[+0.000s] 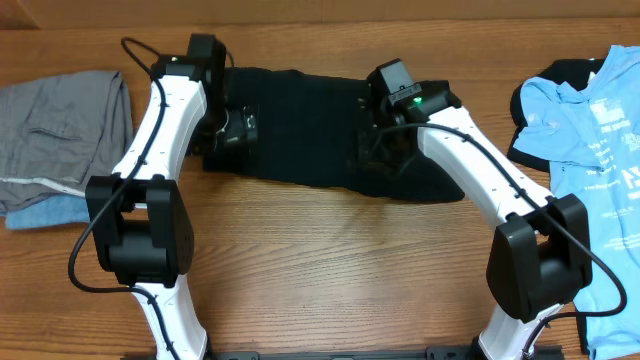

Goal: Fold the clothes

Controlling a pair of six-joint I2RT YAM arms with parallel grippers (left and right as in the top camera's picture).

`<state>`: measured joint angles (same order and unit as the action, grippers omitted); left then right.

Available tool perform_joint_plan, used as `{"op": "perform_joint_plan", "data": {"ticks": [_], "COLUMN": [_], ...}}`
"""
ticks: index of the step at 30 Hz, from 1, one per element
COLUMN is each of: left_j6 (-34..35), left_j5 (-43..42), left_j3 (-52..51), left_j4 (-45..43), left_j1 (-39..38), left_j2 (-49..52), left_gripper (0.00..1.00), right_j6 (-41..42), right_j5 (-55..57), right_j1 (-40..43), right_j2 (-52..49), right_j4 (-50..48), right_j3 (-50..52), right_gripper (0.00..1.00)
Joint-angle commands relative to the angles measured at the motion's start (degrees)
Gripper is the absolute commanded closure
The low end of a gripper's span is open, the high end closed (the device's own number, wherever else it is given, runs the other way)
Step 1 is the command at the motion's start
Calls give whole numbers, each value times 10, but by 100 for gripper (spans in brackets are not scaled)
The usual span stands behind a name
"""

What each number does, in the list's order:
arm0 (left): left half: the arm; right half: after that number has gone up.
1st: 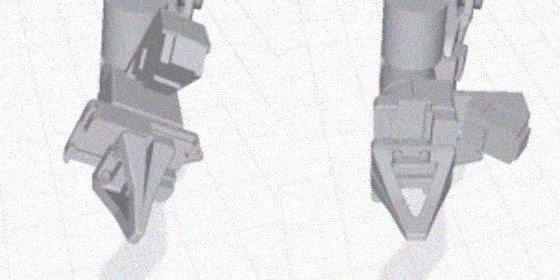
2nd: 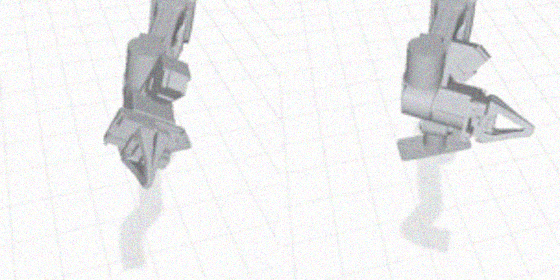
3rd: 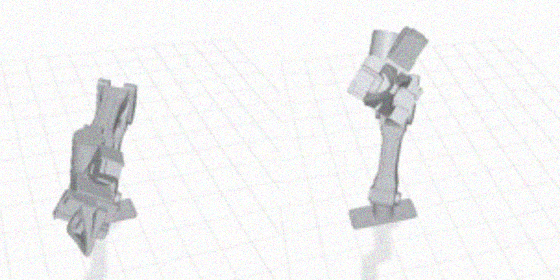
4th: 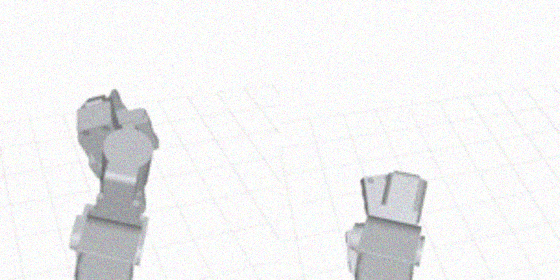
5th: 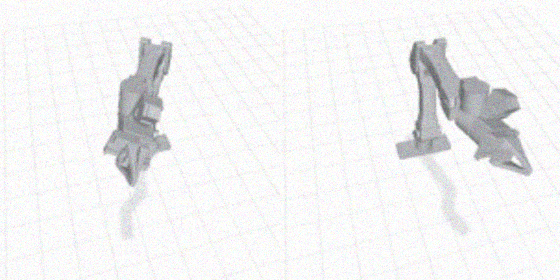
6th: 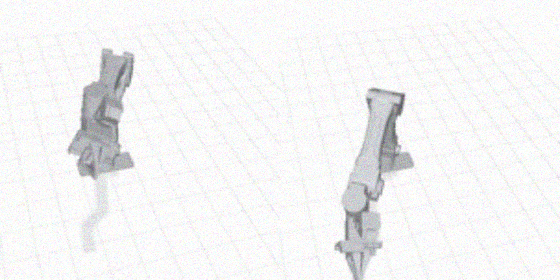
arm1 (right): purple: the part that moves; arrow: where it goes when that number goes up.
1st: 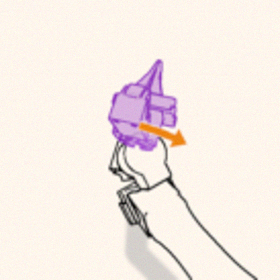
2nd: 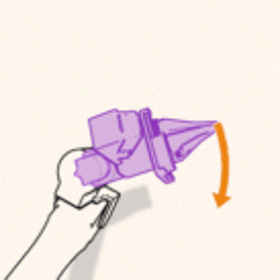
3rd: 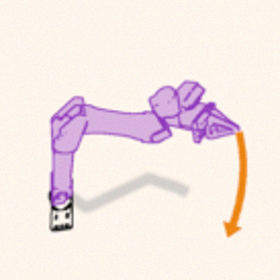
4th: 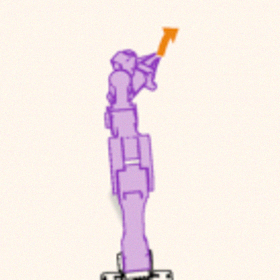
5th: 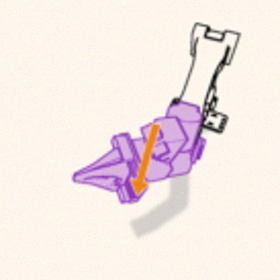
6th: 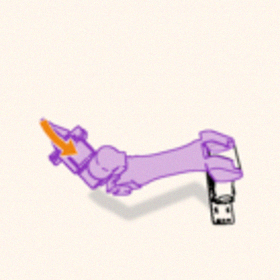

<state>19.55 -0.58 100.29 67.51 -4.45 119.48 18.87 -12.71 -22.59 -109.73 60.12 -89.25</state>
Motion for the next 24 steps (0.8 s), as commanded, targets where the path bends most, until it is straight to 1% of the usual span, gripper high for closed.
{"op": "perform_joint_plan", "data": {"ticks": [1,3,5,7,8,10,13,15,18,19,21,23,24], "left_j6": [12,8,2,2,2,2,2,2,2,2,21,43,42], "left_j5": [5,-2,-22,-35,-37,-39,-39,-36,-21,-13,11,47,48], "left_j3": [-46,-57,-59,-59,-59,-60,-60,-60,-60,-60,-60,-59,-59], "left_j4": [-12,-23,-29,-30,-28,-21,-3,17,46,64,90,86,77], "left_j1": [16,23,26,26,26,26,26,26,26,26,26,27,29], "left_j2": [32,35,42,45,46,47,47,47,47,47,47,45,45], "left_gripper": [0,0,0,2,14,95,96,96,96,96,96,96,96], "right_j6": [27,26,19,3,-5,-15,-17,-26,-26,-26,-26,-26,-26], "right_j5": [54,40,37,37,37,45,78,80,80,80,79,79,80], "right_j1": [50,78,114,132,138,149,156,156,156,156,156,156,156], "right_j2": [3,3,3,3,3,3,3,3,3,3,3,3,3], "right_j4": [12,18,26,33,37,49,59,64,70,72,74,74,75], "right_j3": [-1,-1,0,0,0,0,0,0,0,0,-1,0,-1], "right_gripper": [81,74,70,69,70,73,76,77,78,82,83,83,83]}}
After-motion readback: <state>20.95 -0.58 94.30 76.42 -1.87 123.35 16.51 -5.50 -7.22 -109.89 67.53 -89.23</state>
